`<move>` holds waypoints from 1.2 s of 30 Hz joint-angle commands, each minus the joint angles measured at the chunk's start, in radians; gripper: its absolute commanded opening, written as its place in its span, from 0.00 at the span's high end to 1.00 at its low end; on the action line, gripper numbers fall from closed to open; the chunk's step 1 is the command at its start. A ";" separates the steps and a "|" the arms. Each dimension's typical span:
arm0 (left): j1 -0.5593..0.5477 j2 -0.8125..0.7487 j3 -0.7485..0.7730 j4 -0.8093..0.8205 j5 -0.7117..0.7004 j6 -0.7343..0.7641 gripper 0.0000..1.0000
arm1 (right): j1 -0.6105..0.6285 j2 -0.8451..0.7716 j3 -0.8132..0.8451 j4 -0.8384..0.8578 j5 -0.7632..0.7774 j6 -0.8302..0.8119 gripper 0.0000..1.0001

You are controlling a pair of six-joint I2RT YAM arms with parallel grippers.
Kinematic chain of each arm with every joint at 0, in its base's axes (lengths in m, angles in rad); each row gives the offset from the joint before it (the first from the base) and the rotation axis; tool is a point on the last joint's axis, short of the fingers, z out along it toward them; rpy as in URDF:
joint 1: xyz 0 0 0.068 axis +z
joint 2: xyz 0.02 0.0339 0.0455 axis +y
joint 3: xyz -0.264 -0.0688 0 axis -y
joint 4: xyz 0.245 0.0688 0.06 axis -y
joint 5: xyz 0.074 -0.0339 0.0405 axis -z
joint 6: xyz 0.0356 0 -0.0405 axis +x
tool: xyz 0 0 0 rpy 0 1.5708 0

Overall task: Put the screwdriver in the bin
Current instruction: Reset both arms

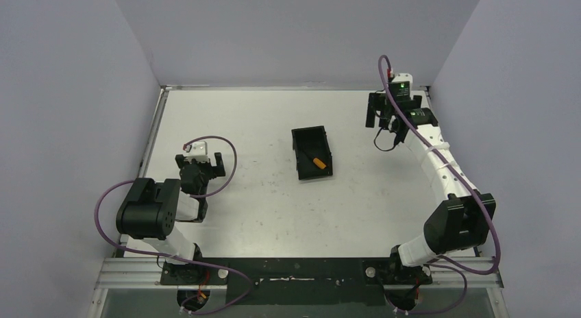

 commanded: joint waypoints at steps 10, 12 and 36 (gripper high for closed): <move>-0.001 -0.016 0.006 0.036 -0.004 0.001 0.03 | -0.097 -0.045 -0.017 0.006 -0.123 -0.095 0.00; -0.001 -0.015 0.006 0.035 -0.004 0.002 0.03 | -0.096 -0.044 -0.019 0.012 -0.160 -0.112 0.00; -0.001 -0.015 0.006 0.037 -0.004 0.002 0.03 | -0.103 -0.107 -0.130 0.158 -0.222 -0.094 0.00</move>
